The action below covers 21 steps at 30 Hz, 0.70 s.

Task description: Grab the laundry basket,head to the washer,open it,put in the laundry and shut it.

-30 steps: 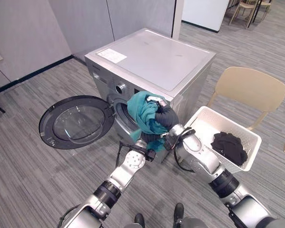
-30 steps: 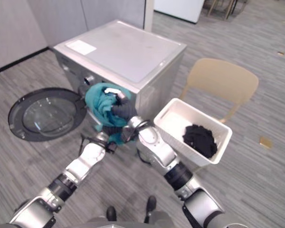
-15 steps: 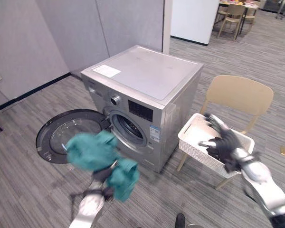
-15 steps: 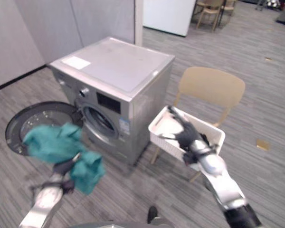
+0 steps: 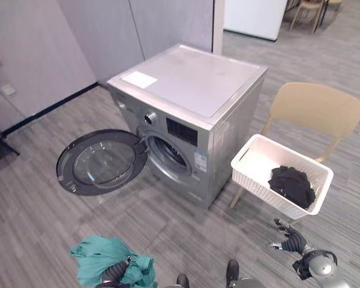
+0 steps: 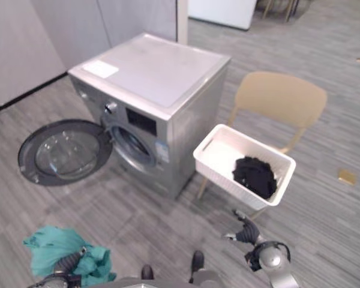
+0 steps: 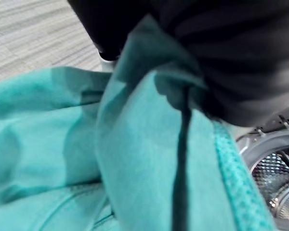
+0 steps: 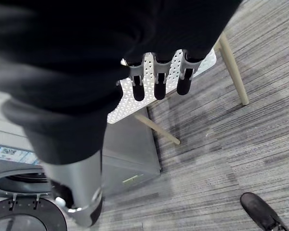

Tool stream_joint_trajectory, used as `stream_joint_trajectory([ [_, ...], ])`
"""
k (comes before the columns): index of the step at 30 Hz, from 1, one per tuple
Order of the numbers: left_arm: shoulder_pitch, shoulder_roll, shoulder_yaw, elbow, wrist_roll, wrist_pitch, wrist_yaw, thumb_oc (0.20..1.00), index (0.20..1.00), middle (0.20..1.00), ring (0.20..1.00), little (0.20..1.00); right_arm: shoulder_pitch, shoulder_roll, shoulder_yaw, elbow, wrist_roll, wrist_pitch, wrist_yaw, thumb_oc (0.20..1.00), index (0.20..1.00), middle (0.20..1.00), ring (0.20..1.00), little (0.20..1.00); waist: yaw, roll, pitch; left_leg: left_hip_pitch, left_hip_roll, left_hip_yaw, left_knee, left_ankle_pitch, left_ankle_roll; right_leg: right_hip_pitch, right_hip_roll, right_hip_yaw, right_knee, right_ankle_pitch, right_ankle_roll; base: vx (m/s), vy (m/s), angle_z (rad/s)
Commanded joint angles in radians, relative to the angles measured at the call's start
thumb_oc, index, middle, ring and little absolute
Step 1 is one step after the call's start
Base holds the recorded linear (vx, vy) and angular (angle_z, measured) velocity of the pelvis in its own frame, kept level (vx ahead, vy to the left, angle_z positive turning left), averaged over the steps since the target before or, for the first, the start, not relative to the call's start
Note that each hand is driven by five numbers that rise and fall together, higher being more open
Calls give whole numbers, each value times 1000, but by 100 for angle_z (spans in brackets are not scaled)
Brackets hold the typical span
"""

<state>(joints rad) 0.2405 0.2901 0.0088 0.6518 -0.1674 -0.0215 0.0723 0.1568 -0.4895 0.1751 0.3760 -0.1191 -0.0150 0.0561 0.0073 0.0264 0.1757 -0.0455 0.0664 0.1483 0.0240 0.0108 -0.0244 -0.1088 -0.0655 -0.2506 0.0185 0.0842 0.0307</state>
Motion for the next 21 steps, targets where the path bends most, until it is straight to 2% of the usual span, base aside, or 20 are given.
stream_joint_trajectory([
  [1,-69,43,38,-22,-75,-38,41,200,200,200,200,200,-76,16,18,-38,-22,-39,-47,1000,1000,1000,1000,1000,16,-59,49,-76,5,-23,108,-28,-46,90,-52,1,52,-196,55,-73,-53,69],
  [4,-85,45,18,-21,-71,-33,49,200,200,200,200,200,-75,7,16,-14,-33,-28,-78,1000,1000,1000,1000,1000,-3,-60,55,-80,65,107,112,-29,-58,106,-65,-73,52,-222,57,42,1,69],
  [5,-90,45,16,-12,-74,-29,50,200,200,200,200,200,-75,6,14,-10,-32,-22,-83,1000,1000,1000,1000,1000,-8,-59,54,-77,84,144,92,-13,-60,112,-68,-97,50,-223,59,142,54,102],
  [10,-132,49,2,-7,-87,-26,66,200,200,200,200,200,-63,14,-5,10,-20,-10,-112,1000,1000,1000,1000,1000,-18,-69,50,-117,163,235,41,66,-84,152,-116,-224,72,-235,69,134,118,88],
  [12,-124,47,2,-18,-85,-21,58,200,200,200,200,200,-58,26,-8,23,-28,-6,-105,1000,1000,1000,1000,1000,-19,-61,38,-103,155,232,31,55,-77,166,-129,-246,90,-240,78,283,265,118],
  [13,-119,48,0,-22,-76,-21,56,200,200,200,200,200,-68,35,-5,33,-39,-3,-108,1000,1000,1000,1000,1000,-15,-69,26,-112,130,216,57,32,-66,194,-156,-252,96,-235,91,293,282,132],
  [16,-114,51,-1,-24,-72,-23,56,200,200,200,200,200,-72,45,2,36,-41,-1,-107,1000,1000,1000,1000,1000,-6,-79,24,-108,103,205,69,1,-46,197,-186,-244,128,-228,102,221,231,42],
  [17,-115,54,1,-24,-70,-21,55,200,200,200,200,200,-77,53,7,37,-44,1,-103,1000,1000,1000,1000,1000,-1,-85,25,-101,80,199,71,-22,-28,188,-218,-233,177,-216,108,196,238,-2],
  [18,-118,62,1,-29,-66,-19,58,200,200,200,200,200,-81,59,11,31,-48,4,-102,1000,1000,1000,1000,1000,1,-92,32,-95,56,192,76,-38,-11,173,-252,-219,239,-165,116,253,343,2],
  [19,-119,70,3,-37,-63,-17,60,200,200,200,200,200,-88,64,19,23,-48,9,-98,1000,1000,1000,1000,1000,1,-97,41,-87,32,190,74,-53,10,139,-281,-190,311,-137,122,311,412,30],
  [20,-126,89,-2,-47,-39,-16,60,200,200,200,200,200,-104,74,34,9,-47,4,-101,1000,1000,1000,1000,1000,-4,-105,58,-62,0,181,56,-70,35,67,-277,-99,411,-100,127,300,367,44],
  [21,-129,94,-5,-51,-32,-17,60,200,200,200,200,200,-103,80,38,1,-45,3,-102,1000,1000,1000,1000,1000,-11,-102,64,-44,-8,170,45,-77,41,37,-253,-62,438,-113,122,326,306,41],
])
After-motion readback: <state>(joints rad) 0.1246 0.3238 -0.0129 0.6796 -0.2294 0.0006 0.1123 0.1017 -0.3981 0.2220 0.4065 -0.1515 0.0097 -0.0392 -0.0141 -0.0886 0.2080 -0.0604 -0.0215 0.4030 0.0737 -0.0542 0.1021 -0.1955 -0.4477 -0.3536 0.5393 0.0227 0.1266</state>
